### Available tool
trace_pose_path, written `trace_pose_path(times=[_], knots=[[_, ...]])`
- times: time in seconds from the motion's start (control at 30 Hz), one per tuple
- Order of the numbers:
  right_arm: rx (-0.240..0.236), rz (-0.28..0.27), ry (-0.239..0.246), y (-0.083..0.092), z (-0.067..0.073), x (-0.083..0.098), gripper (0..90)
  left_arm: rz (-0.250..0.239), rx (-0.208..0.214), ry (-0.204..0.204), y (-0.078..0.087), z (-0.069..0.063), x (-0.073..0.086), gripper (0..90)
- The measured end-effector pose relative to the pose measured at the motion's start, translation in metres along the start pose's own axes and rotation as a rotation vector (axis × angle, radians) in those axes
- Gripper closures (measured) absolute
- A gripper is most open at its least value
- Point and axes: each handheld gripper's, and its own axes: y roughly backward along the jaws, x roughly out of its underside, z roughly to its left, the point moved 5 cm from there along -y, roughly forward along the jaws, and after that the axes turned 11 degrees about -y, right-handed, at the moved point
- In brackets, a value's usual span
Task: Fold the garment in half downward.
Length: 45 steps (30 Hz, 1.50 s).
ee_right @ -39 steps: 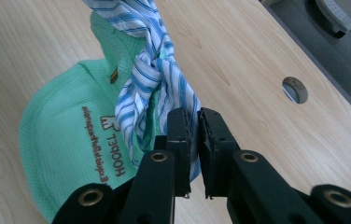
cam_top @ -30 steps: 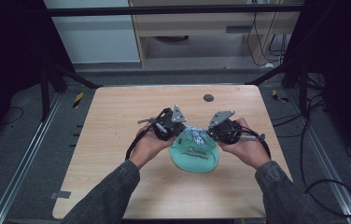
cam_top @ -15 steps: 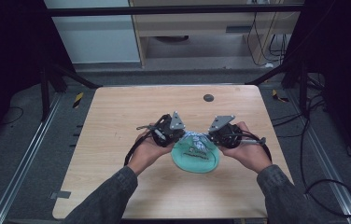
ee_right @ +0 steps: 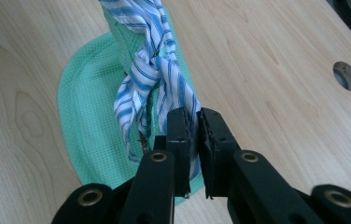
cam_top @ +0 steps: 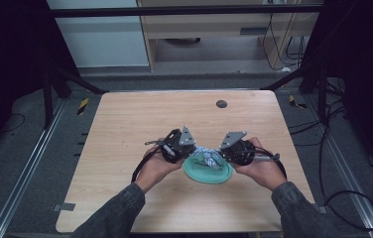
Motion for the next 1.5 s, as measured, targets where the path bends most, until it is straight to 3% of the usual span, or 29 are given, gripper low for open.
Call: trace_pose_path(times=[0.47,1.5], knots=[[-0.015,0.015,0.007,-0.01,0.013,0.016,82.1,-0.005,0.033,0.025,-0.007,-0.015,0.018,86.0],[-0.069,0.036,0.025,-0.013,0.037,0.035,80.3,-0.028,0.075,0.053,-0.008,-0.039,0.035,84.6]])
